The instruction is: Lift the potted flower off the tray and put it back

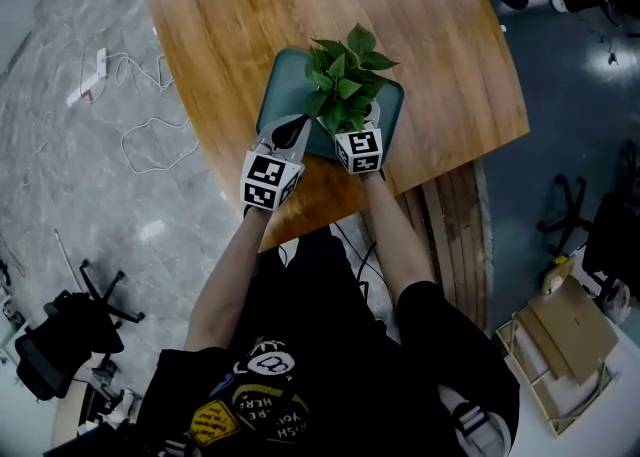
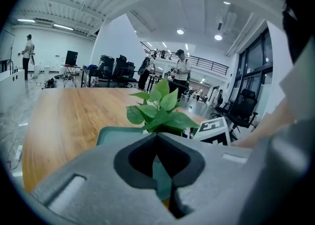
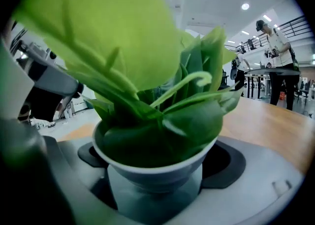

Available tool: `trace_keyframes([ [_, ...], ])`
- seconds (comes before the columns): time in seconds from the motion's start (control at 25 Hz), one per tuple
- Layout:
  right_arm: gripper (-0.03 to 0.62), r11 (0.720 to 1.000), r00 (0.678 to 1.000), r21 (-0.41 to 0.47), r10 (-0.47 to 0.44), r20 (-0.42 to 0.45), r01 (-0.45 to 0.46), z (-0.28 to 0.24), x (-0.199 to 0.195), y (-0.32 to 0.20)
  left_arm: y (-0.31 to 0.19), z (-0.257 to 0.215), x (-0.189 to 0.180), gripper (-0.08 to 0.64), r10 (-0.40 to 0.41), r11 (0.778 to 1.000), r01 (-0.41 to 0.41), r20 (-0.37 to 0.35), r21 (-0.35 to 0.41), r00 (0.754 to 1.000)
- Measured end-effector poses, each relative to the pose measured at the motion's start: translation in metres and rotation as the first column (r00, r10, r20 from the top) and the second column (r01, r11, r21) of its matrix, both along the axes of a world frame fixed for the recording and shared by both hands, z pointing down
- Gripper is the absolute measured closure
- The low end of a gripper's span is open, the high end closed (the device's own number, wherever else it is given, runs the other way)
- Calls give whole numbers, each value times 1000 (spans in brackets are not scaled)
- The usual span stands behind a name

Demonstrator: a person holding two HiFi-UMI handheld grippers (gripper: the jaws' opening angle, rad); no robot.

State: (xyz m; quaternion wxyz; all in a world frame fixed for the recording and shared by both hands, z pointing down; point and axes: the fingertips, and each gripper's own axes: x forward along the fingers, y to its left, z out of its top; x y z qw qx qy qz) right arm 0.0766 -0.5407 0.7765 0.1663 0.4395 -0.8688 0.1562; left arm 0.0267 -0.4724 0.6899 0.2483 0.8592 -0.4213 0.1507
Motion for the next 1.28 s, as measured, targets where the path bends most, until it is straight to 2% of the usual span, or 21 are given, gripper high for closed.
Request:
trace_keyframes([
  [0.2,37,996,999,-71,-46,-2,46,6,0,16,17,2,1,563,-11,999,11,-7,-38,1000],
  [0.4,38,991,999,-126,27,-45,-33,11,27,63,40,-13,-5,563,1,999,-2,-21,-44,1000],
  [0.44,96,988,996,-140,56,-64,-64,9,36,81,50,-17,-8,564,5,999,-6,-20,-45,1000],
  [0.48,375,985,993,-142,86,-86,-98,2,46,99,59,-22,-12,563,10,999,-11,-23,-45,1000],
  [0.52,591,983,988,-134,115,-103,-128,-10,54,116,68,-29,-15,565,14,999,-15,-27,-39,1000],
  [0.6,592,979,982,-100,166,-94,-175,-43,61,144,84,-48,-25,563,24,1000,-25,-38,-8,999],
  [0.8,592,961,962,33,274,6,-274,-149,52,196,123,-114,-40,563,96,990,-87,-76,108,993],
  [0.92,592,932,936,93,345,65,-350,-212,45,227,149,-160,-42,564,135,978,-119,-87,171,987],
  [1.04,592,890,895,119,426,133,-441,-268,46,260,175,-201,-48,563,130,969,-104,-105,222,986],
  [1.16,591,852,855,133,478,199,-507,-311,49,288,202,-237,-45,564,132,967,-82,-201,241,971],
  [1.24,592,844,855,165,476,208,-510,-330,42,299,218,-255,-35,563,160,961,-94,-247,259,956],
  [1.28,591,850,864,179,460,205,-495,-336,37,302,223,-259,-31,565,169,955,-103,-229,277,959],
])
